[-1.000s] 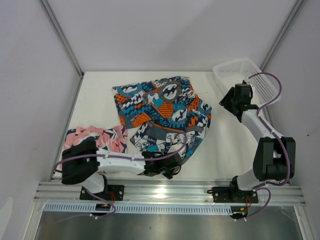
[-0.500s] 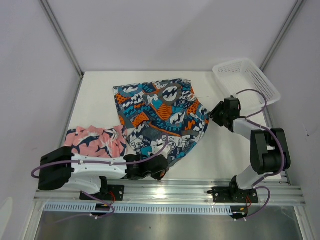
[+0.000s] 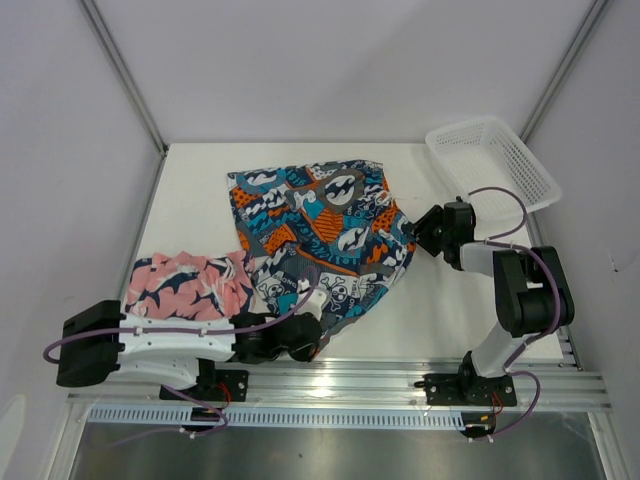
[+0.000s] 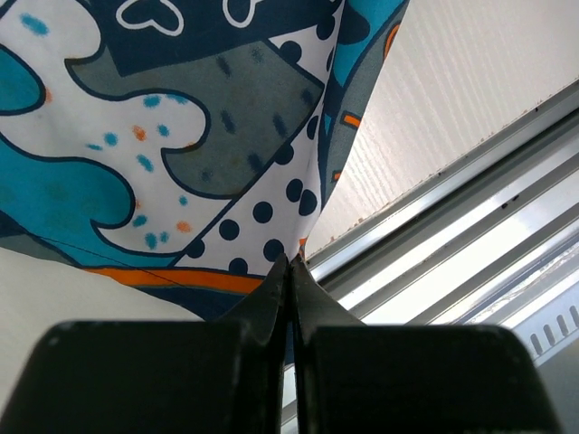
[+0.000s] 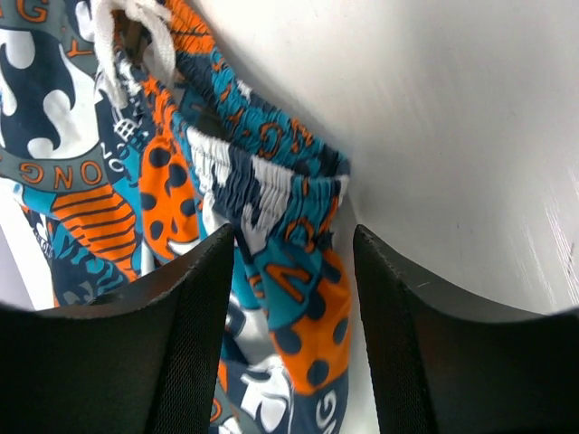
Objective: Fold and stack the shorts
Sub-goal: Fold the shorts
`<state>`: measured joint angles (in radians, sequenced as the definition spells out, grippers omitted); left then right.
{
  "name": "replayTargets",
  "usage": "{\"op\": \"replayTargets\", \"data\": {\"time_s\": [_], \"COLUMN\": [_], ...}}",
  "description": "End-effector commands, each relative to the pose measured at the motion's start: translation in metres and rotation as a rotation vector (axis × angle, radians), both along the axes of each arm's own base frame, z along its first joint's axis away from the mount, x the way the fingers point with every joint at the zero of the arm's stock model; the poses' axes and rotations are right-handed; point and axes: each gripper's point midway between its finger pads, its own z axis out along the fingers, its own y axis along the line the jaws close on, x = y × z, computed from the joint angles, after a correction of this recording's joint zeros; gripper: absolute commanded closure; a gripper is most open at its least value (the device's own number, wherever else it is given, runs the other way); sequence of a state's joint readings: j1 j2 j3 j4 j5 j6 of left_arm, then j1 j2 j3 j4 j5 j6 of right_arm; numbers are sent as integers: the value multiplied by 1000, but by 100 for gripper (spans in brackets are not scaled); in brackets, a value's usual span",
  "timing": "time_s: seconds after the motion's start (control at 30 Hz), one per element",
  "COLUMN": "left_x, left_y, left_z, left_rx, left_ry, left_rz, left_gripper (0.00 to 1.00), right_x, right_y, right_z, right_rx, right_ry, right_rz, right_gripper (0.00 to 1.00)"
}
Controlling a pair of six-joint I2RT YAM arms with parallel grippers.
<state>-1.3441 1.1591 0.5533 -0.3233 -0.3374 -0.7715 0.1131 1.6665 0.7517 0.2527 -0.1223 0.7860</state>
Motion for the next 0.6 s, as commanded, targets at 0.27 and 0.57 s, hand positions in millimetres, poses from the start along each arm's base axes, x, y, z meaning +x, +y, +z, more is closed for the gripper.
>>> {"op": "replayTargets", "data": {"time_s": [0.27,0.57], "left_x": [-1,-1], "left_y": [11,8], "left_z": [4,13], "left_rx": [-38,-75], "left_ry": [-4,-15], "left_rz": [48,35], "left_gripper": [100,100], "right_x": [4,9], "right_y": [11,6], "right_z": [-8,-4], "right_rx": [-14,-125], "right_ry": [-29,-17], "right_rz": [-10,-62], "right_gripper": [51,100]}}
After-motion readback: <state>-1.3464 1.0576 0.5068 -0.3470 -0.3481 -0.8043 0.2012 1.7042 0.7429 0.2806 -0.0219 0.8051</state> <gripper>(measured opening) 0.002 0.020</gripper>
